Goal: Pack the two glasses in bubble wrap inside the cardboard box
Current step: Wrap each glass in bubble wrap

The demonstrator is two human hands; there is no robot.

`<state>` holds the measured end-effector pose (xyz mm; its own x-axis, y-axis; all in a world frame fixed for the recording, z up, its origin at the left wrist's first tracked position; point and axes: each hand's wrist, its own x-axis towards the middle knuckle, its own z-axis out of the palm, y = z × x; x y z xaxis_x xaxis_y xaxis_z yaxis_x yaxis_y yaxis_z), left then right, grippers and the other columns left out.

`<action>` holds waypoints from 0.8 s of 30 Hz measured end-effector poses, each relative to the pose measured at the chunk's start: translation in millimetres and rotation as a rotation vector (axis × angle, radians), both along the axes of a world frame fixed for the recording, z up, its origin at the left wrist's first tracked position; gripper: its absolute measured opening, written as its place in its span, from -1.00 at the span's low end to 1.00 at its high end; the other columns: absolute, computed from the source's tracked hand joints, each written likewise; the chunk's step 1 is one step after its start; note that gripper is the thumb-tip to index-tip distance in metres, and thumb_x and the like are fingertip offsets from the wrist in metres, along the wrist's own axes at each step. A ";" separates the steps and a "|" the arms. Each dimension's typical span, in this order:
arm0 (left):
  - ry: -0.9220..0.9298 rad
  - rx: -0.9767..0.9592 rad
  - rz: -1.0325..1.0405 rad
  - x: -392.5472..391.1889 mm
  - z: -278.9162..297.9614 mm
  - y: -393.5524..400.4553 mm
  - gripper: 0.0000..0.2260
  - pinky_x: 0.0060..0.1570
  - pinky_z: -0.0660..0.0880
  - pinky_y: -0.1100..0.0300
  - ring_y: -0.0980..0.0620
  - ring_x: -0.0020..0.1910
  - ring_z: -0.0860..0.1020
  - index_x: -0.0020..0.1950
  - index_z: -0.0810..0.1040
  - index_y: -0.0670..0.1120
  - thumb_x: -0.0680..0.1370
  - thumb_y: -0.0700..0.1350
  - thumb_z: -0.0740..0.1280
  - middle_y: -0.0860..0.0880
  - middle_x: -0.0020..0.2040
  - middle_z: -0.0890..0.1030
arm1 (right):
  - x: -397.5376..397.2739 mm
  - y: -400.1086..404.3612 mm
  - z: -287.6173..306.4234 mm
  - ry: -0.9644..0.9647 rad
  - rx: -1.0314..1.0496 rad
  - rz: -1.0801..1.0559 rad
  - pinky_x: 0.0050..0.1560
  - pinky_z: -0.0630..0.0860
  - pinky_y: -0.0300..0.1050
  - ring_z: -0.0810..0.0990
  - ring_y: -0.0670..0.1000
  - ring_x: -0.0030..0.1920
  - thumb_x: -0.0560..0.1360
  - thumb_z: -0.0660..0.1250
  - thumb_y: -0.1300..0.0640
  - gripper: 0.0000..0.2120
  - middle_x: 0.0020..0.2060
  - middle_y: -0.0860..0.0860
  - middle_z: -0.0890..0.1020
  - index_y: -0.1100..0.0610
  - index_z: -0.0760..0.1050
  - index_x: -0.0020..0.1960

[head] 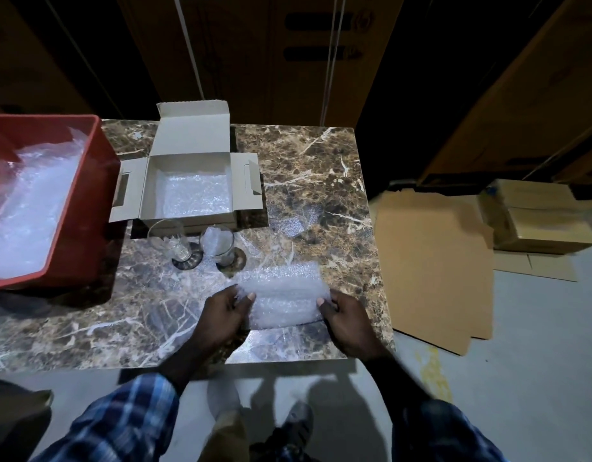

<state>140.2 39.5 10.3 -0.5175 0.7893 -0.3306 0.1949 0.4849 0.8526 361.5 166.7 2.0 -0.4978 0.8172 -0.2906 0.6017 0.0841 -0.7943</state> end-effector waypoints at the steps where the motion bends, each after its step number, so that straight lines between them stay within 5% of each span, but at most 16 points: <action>1: 0.069 -0.008 0.016 -0.4 -2.5 4.4 -0.72 -0.35 0.37 0.17 0.11 -0.45 0.46 -0.22 0.47 -0.20 0.62 -0.08 0.36 -0.02 -0.43 0.53 | -4.9 3.0 0.4 -0.016 0.003 -0.006 -0.17 0.50 -0.05 0.62 0.10 -0.22 0.61 0.24 -0.08 -0.65 -0.23 0.07 0.67 0.22 0.57 -0.04; 6: 0.320 -0.071 0.028 0.4 -14.4 17.1 -0.68 -0.31 0.31 0.09 0.11 -0.39 0.50 -0.26 0.36 -0.08 0.66 -0.01 0.27 0.03 -0.45 0.52 | -29.2 21.1 5.7 -0.240 0.094 -0.009 -0.28 0.20 -0.03 0.42 0.04 -0.34 0.69 0.15 -0.02 -0.67 -0.39 -0.01 0.43 0.13 0.37 -0.18; 11: 0.500 -0.143 0.025 4.5 -21.9 25.8 -0.74 -0.24 0.53 -0.13 -0.29 -0.28 0.59 -0.01 0.41 -0.11 0.68 0.07 0.15 -0.23 -0.30 0.61 | -46.0 23.9 7.2 -0.404 0.217 0.002 -0.23 0.32 -0.05 0.50 0.15 -0.24 0.71 0.05 -0.03 -0.78 -0.35 0.00 0.44 0.10 0.34 0.12; 19: 0.628 -0.284 0.089 13.7 -29.6 30.6 -0.71 -0.32 0.46 0.03 -0.29 -0.26 0.62 0.14 0.42 -0.15 0.69 0.07 0.12 -0.23 -0.25 0.63 | -53.7 17.1 -1.7 -0.363 0.401 0.008 -0.35 0.42 -0.10 0.53 0.07 -0.39 0.71 -0.02 -0.09 -0.64 -0.42 -0.06 0.50 0.12 0.34 0.31; 24: 0.754 -0.178 0.096 21.8 -28.5 25.0 -0.76 -0.44 0.48 0.02 -0.24 -0.36 0.59 0.17 0.43 -0.18 0.62 -0.06 0.34 -0.18 -0.19 0.60 | -57.0 12.8 -4.9 -0.422 0.460 0.002 -0.43 0.36 -0.18 0.52 -0.02 -0.40 0.71 0.05 -0.04 -0.64 -0.32 -0.04 0.56 0.16 0.28 0.39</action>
<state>162.0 64.5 -18.2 -0.7164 0.6974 0.0199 0.6407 0.6464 0.4143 304.5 179.4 -2.9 -0.4187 0.9046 -0.0804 0.8550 0.3628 -0.3705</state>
